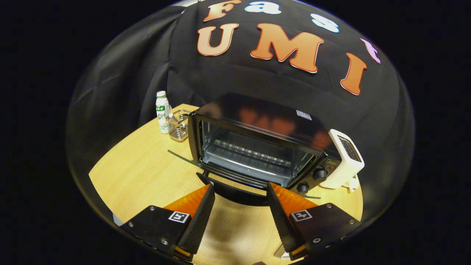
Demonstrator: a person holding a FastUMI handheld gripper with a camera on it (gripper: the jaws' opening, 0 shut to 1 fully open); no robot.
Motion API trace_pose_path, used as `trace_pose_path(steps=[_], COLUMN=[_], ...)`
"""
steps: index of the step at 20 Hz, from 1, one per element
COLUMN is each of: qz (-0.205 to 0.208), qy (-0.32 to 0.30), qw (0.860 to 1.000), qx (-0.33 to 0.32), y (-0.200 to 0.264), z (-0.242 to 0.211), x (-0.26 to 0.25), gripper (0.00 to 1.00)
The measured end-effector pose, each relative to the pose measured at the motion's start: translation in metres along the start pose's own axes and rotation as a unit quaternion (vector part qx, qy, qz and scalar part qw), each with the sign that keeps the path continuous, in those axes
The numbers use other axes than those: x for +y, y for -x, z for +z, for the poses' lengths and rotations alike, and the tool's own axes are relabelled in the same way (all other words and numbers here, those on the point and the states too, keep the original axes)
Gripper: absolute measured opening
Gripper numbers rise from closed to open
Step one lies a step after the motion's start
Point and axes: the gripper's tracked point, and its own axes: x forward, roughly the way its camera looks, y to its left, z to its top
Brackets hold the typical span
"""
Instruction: Open the toaster oven, put the food inside, and close the toaster oven door.
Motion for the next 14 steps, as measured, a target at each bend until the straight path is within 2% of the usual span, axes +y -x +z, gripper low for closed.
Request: trace_pose_path(steps=[6, 7, 8, 10, 11, 14], qz=[0.047, 0.066, 0.097, 0.132, 0.147, 0.158], qy=[-0.046, -0.062, -0.078, -0.111, -0.138, -0.176], qw=[0.996, 0.994, 0.99, 0.981, 0.974, 0.96], qx=[0.053, 0.06, 0.068, 0.092, 0.1, 0.148], y=[0.008, 0.01, 0.011, 0.009, 0.007, -0.001], z=[-0.036, -0.039, -0.042, -0.051, -0.055, -0.085], x=[0.013, 0.018, 0.028, 0.041, 0.048, 0.059], gripper=[0.85, 0.84, 0.84, 0.85, 0.81, 0.76])
